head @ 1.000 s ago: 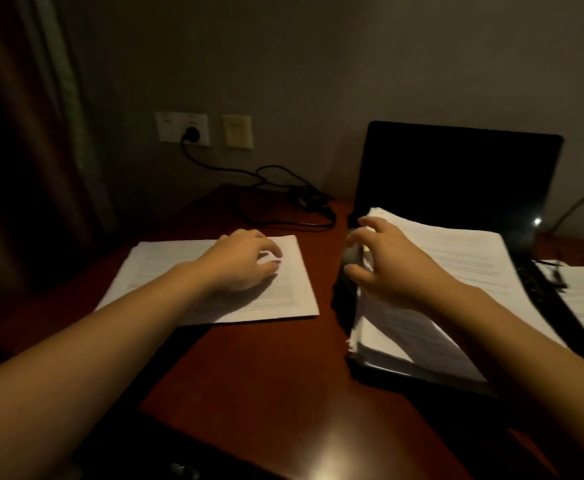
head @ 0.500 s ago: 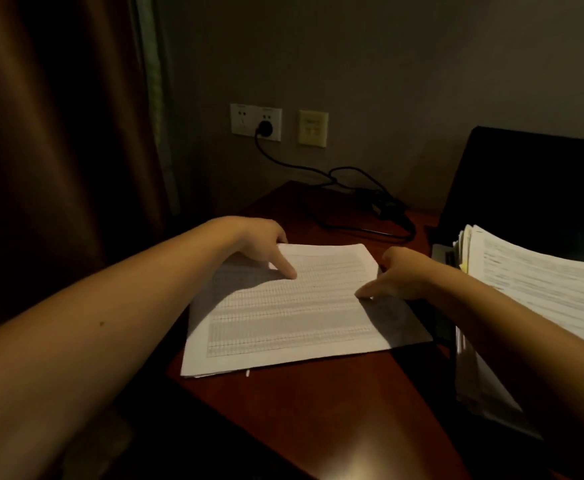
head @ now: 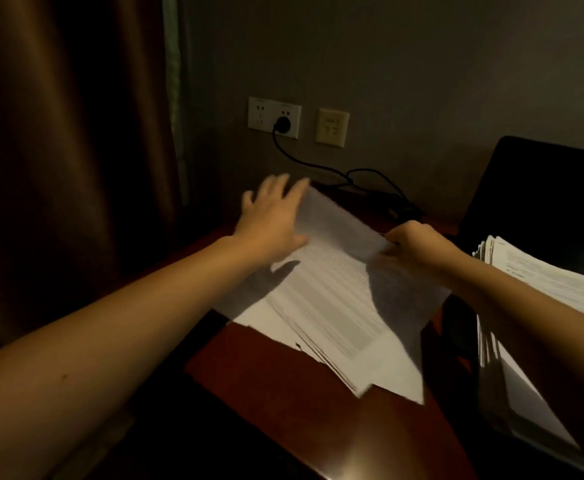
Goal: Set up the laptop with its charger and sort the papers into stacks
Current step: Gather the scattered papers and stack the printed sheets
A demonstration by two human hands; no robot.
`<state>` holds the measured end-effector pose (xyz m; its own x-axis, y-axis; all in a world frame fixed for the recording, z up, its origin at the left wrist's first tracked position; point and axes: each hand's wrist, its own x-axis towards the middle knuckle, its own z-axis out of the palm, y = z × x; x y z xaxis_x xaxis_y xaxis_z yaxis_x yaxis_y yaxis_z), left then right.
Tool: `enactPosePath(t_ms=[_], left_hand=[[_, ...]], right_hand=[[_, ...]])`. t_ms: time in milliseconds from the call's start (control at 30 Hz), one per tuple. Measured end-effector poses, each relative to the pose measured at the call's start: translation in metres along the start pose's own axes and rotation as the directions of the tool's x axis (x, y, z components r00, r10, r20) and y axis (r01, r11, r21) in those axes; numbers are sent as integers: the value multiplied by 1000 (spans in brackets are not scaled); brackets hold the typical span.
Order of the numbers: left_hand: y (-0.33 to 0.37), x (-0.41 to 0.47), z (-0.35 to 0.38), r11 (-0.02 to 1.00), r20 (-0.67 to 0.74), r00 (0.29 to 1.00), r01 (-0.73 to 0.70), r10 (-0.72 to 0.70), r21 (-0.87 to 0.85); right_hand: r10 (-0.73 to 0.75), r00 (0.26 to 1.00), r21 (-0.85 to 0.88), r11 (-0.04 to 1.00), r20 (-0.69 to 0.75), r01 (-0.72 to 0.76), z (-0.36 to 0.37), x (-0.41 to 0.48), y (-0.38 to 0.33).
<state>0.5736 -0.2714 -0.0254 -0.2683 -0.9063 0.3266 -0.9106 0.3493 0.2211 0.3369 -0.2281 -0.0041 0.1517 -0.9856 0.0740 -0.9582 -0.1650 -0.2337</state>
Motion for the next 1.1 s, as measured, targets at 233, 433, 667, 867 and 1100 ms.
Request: enactPosePath(t_ms=[233,433,667,867,1100], left_hand=[[-21,-1,29,678,215,855,508,-473,-530],[-11,-7,42,307,202,764,465,-613,-830],[7,-8,30,860,257,824,506,-504,65],[-8,0,12,772,424,814,546,-397,-325],[-31,-18,14,161,477,837,527,-267,-835]], right_hand=[[425,903,631,720,-71,-289,1,-26,23],[545,825,816,539,-146,-211,5,-43,39],[501,833,625,734,-234,-266,-4,-52,50],[440,891,498,801,-114,-332,-7,-39,50],[380,924,468,825,-44,-317,21,-2,39]])
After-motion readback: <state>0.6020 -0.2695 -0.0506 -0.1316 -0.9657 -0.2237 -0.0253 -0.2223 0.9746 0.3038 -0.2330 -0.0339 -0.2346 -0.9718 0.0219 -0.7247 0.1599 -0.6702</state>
